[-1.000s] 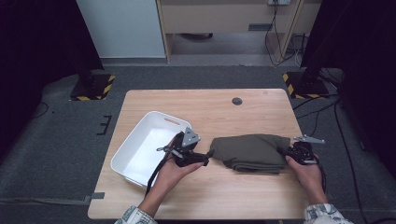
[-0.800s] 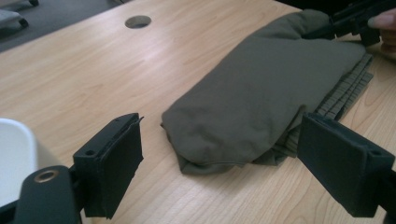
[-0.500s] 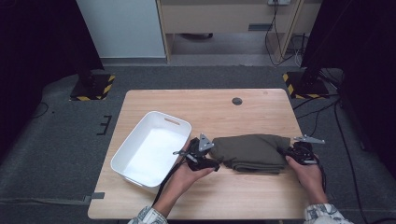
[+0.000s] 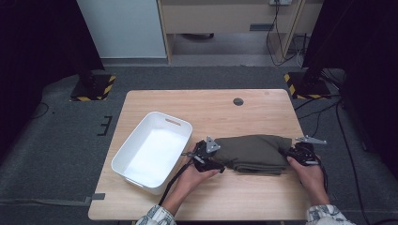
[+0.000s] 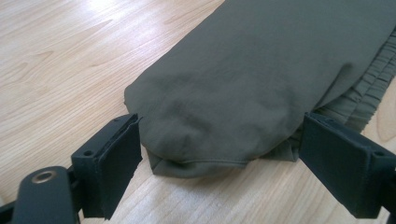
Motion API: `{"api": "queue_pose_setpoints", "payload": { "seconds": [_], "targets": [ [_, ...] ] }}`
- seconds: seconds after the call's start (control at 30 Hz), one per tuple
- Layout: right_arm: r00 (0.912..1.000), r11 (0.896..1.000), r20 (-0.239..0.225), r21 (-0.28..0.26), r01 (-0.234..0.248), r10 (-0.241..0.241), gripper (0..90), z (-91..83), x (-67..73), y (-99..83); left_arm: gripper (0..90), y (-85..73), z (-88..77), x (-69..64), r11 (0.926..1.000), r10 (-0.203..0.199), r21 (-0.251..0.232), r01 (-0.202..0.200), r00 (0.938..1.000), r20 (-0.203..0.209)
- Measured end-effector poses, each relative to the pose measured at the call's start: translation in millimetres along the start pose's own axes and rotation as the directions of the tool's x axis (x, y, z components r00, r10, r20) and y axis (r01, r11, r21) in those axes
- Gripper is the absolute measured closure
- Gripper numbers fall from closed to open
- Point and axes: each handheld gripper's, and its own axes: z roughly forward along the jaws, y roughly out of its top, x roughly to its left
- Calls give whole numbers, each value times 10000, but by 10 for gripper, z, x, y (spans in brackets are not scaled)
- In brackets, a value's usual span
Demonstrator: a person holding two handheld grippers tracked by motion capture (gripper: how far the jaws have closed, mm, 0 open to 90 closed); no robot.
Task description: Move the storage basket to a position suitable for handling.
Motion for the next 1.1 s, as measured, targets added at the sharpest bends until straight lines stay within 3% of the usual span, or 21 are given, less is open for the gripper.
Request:
{"api": "queue_pose_setpoints", "payload": {
  "seconds": [0.4, 1.1],
  "targets": [
    [10000, 10000, -14, -53, 12, -12, 662, -1, -2, -7, 126, -68, 130, 41, 9997, -70, 249, 71, 10000, -38],
    [10000, 9999, 12, -97, 72, -72, 661, 0, -1, -14, 102, -188, 188, 118, 9991, -125, 406, 134, 9996, -235]
  ]
}}
